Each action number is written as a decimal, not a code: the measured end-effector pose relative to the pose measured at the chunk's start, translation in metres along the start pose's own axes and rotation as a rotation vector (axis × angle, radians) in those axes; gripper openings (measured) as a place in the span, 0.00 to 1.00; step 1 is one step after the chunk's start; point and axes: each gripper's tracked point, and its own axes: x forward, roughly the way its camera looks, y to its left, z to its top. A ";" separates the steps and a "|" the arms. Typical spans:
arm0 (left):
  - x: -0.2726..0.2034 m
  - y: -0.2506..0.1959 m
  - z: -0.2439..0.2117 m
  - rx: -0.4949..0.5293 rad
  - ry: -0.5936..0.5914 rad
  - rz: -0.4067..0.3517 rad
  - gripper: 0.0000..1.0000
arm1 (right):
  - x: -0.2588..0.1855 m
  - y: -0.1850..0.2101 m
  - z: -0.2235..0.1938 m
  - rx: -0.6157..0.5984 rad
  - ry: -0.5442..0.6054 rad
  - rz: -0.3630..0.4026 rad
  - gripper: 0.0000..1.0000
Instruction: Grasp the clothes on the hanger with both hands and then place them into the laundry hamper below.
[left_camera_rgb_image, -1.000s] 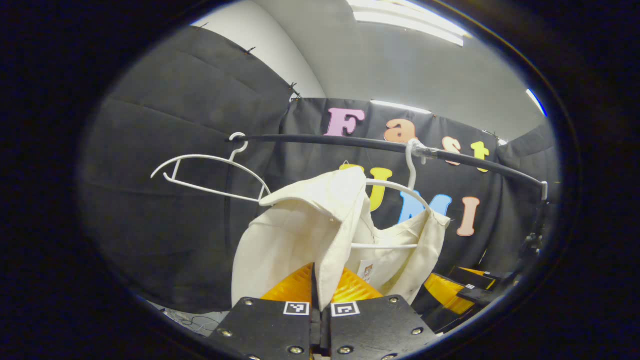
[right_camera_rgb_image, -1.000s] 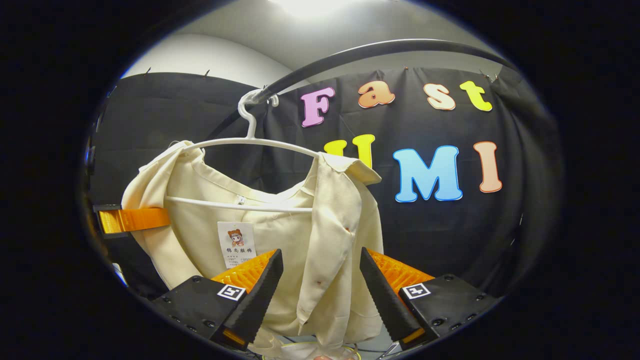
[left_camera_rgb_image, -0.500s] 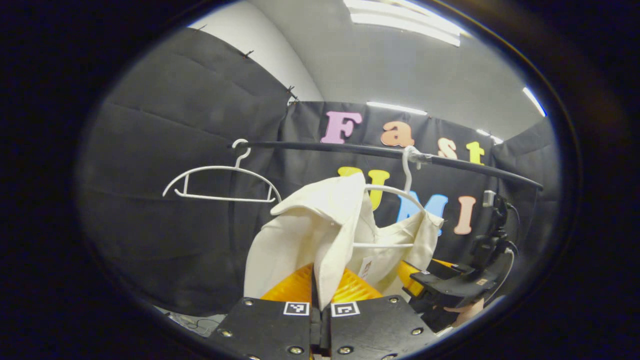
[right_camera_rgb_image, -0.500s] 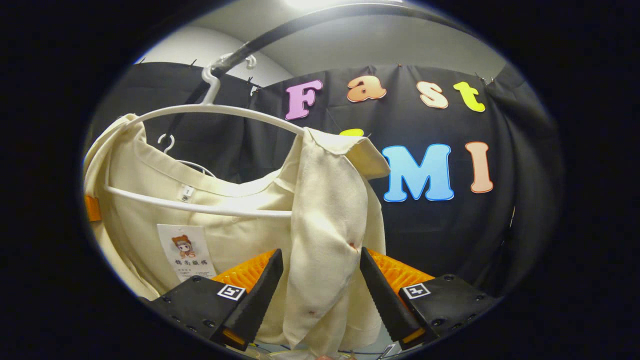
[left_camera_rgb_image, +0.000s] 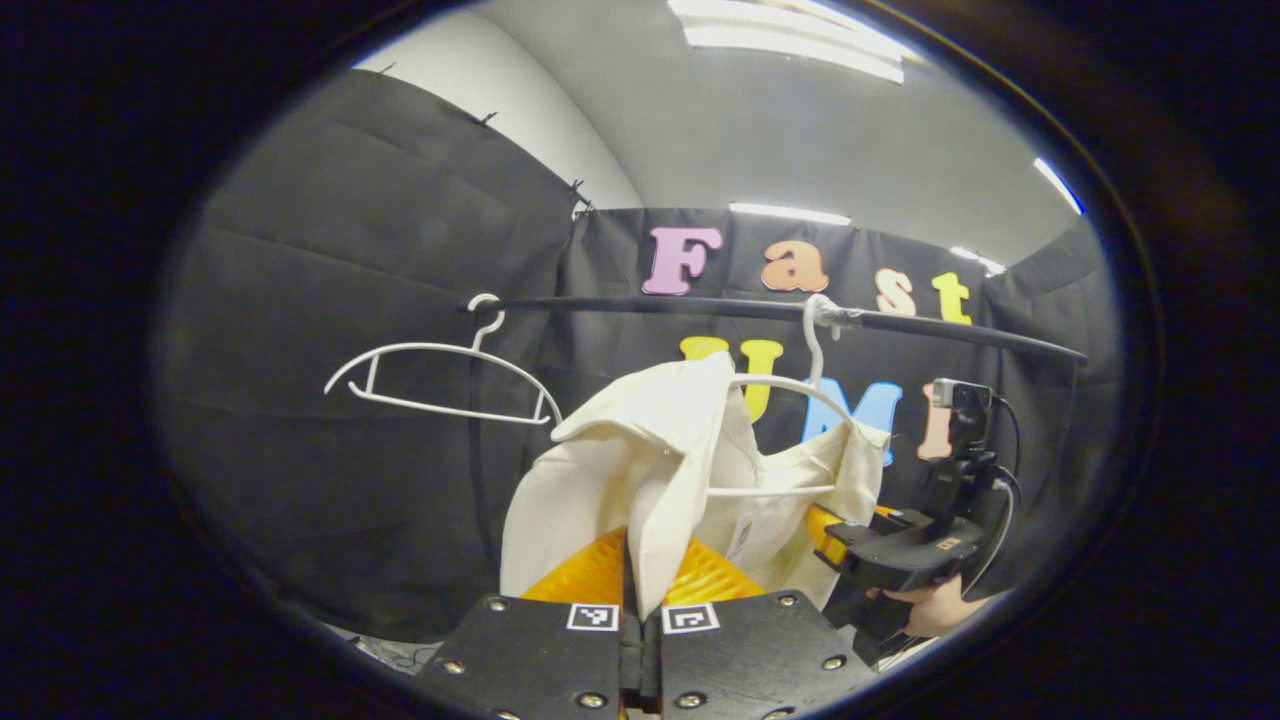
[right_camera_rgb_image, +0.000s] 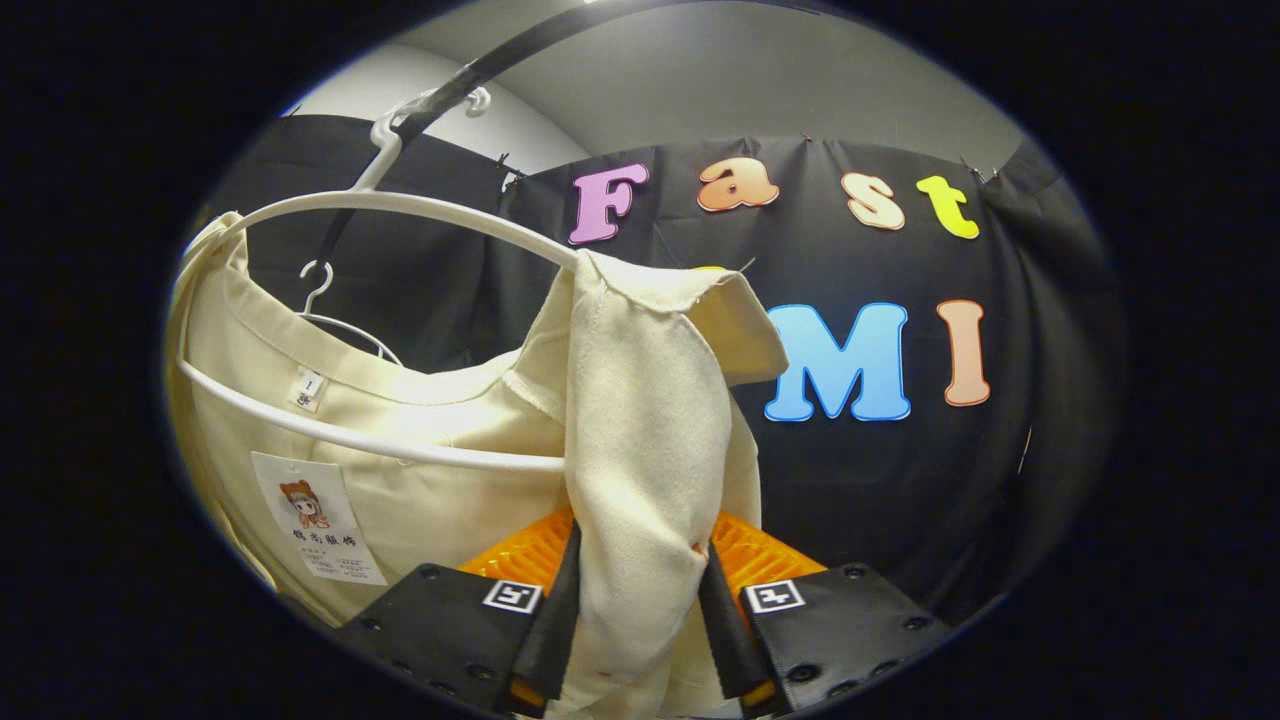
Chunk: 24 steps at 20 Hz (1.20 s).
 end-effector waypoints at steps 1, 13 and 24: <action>-0.001 0.001 0.001 0.002 -0.005 0.006 0.01 | 0.002 -0.004 0.000 -0.011 0.004 -0.004 0.46; 0.019 0.057 0.022 0.082 -0.068 0.096 0.01 | -0.008 -0.051 0.038 -0.022 -0.098 -0.032 0.05; 0.025 0.112 0.022 0.065 -0.051 0.102 0.01 | 0.005 -0.106 0.057 -0.117 -0.191 -0.184 0.04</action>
